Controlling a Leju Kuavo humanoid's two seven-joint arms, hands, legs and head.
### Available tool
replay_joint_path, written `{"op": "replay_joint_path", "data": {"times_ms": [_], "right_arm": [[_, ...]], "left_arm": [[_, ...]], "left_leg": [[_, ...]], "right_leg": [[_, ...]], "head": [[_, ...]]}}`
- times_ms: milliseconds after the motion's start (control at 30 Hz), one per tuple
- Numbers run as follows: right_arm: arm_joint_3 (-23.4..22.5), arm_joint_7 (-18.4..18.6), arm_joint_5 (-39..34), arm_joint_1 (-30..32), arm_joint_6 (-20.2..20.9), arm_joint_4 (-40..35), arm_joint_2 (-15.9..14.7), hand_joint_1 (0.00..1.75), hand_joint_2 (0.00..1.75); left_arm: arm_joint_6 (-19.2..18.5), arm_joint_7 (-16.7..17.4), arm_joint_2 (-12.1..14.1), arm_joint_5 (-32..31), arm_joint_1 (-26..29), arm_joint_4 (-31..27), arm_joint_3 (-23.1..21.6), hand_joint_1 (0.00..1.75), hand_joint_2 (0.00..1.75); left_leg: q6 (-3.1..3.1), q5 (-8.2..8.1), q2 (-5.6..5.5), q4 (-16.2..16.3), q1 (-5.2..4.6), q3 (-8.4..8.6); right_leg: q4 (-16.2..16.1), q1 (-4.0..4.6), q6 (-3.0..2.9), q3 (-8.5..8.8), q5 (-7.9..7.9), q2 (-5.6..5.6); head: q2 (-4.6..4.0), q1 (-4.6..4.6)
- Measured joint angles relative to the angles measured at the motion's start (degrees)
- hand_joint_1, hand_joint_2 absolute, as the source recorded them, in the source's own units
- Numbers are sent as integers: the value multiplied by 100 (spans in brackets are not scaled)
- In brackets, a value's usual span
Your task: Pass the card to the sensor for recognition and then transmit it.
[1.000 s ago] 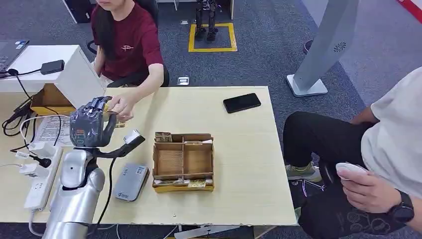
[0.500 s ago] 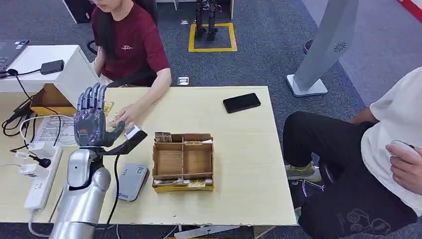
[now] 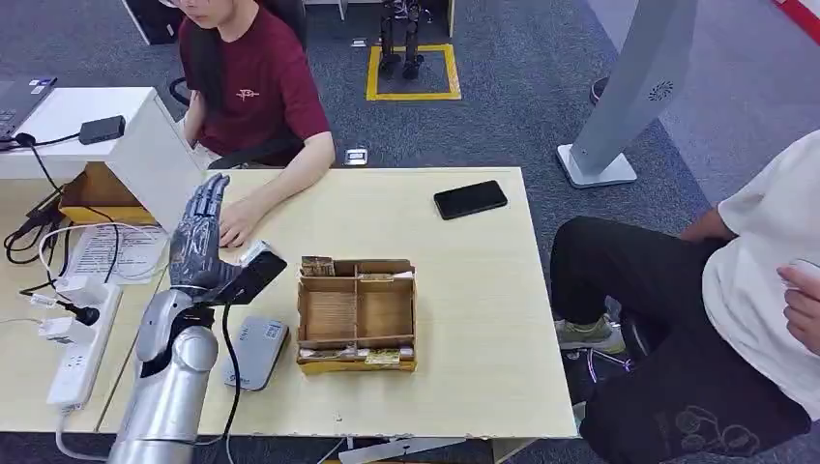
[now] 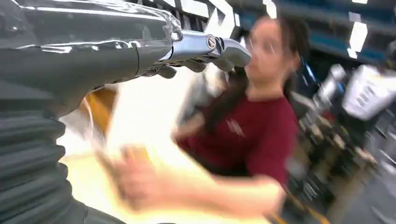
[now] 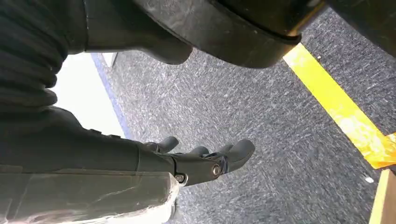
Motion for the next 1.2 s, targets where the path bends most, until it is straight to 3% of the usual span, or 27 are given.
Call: {"op": "replay_joint_path", "data": {"times_ms": [100,133,333,500,933,1200], "right_arm": [[-96,-31,-57,58,-48,0,-4,0,175],[-121,-50,-68,80,-68,0,-9,0,175],[-289,-76,-109,155,-125,0,-24,0,175],[-402,-57,-77,161,-151,0,-24,0,175],[-505,-81,24,159,-153,0,-24,0,175],[-505,-74,48,160,-147,0,-24,0,175]], "left_arm": [[-717,-209,-40,862,394,-395,-254,0,175],[-765,-263,13,1043,552,-524,-405,0,175],[-598,-422,441,1200,1309,-1234,-1505,0,175],[-600,-43,589,1421,1547,-1612,-2175,0,175],[-542,-123,1051,1042,1726,-1651,-2754,0,175],[-397,-33,1180,810,1832,-1651,-2901,0,175]], "left_leg": [[2,-5,0,0,0,-1],[3,-7,1,0,0,-1],[3,-9,-1,0,2,-4],[3,-8,-1,0,1,-5],[2,-6,-2,0,1,-5],[2,-6,-2,0,1,-5]], "right_leg": [[-1,0,2,-1,-3,0],[-2,0,2,-1,-4,0],[-2,0,2,-6,-8,-2],[-2,0,3,-4,-6,-2],[-1,0,3,-4,-5,-2],[-1,0,3,-5,-5,-2]], "head": [[0,0],[0,0],[0,0],[0,0],[0,0],[0,-2]]}}
